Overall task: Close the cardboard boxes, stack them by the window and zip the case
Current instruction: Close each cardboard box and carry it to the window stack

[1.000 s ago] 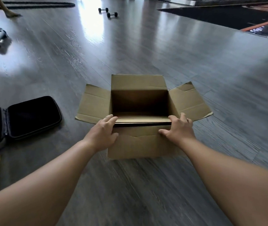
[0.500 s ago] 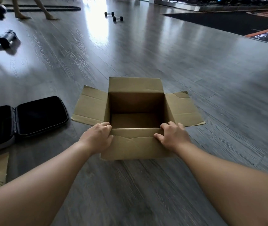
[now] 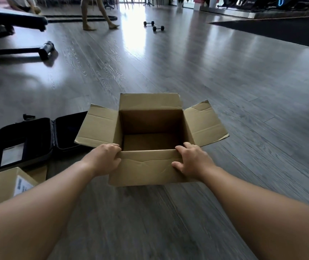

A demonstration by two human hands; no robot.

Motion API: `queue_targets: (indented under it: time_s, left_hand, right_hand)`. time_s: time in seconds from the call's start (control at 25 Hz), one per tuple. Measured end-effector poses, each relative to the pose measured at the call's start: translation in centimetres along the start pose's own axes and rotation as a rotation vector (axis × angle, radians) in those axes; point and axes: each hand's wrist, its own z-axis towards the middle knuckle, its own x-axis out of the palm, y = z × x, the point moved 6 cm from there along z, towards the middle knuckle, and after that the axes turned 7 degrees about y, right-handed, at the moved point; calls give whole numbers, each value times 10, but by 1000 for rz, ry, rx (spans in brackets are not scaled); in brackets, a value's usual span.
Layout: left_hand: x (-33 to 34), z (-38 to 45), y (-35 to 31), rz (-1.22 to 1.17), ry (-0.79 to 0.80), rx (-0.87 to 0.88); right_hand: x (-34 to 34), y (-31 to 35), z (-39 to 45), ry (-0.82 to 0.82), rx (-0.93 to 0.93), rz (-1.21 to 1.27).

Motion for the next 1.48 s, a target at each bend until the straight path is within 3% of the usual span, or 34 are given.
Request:
queue_targets:
  time_s: [0.2,0.36,0.48,0.6,0.8,0.92,1.12,1.4,1.48]
  left_hand:
    - [-9,-11,20,12,-20,12]
    - [-3,-23,44,125,19,-178]
    - [4,-26,58,101,57,-219]
    - [9,-23,62,74,25,-196]
    - [10,-18,53,-8,-54,-96]
    - [12,-12,44,2,-32,-37]
    - [23,5,34,90,85,16]
    - [24,14,45,-22,21,57]
    - [21,12,44,-45,7,112]
  right_hand:
    - [-15,-9,-4,-106,24,101]
    - [-22,-34,-8,-137,164,84]
    - [-19,-59,-14,-101,346,96]
    - [-12,-70,-13,-51,410,150]
    - [-4,-68,-8,-121,251,348]
    - [-5,-60,-6,-134,110,322]
    - [5,-57,8,-24,21,278]
    - [2,-73,13,90,-37,321]
    - [4,-71,13,134,-65,534]
